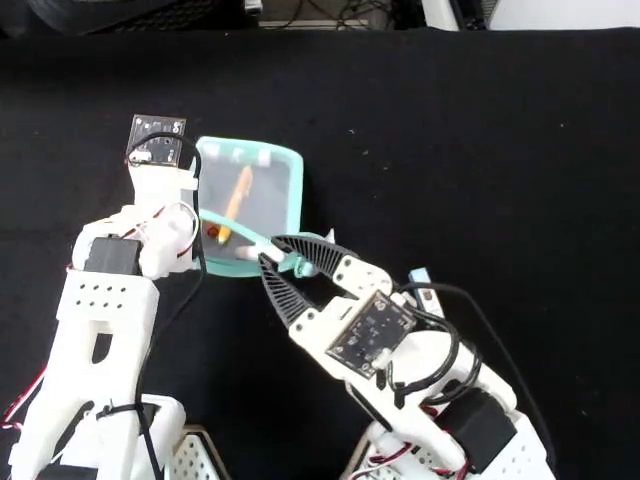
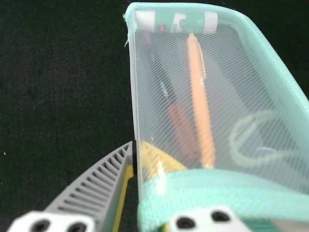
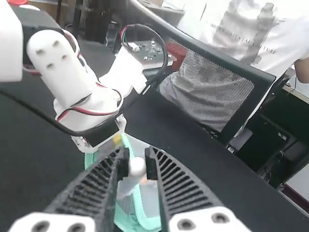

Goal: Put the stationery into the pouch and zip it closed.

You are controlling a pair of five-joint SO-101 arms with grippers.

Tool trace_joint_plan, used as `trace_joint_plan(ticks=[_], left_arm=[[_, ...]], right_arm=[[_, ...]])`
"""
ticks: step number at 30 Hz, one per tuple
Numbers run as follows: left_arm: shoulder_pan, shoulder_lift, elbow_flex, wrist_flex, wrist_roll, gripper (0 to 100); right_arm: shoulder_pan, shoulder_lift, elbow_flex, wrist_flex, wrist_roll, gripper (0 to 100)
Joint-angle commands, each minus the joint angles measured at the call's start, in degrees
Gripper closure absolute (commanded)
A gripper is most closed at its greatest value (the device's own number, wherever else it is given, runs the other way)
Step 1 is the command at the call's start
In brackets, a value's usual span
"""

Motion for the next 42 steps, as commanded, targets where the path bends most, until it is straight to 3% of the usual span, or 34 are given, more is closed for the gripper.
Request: trace_joint_plan(ticks=[1,11,30,42], left_arm=[[0.0,0.4,-0.1,-0.2,-0.1,97],[0.0,0.4,-0.2,-0.2,-0.1,97],[-0.1,0.4,-0.2,-0.2,-0.1,97],[-0.2,0.4,-0.1,-0.2,-0.1,97]], right_arm=[[-0.8,0.0,-2.6,1.8,2.8,98.6],[-5.0,-0.2,10.2,3.0,13.3,98.6],[-7.0,1.0,11.5,2.5,14.3,98.6],[-6.7,28.2,-7.8,2.5,15.4,98.6]])
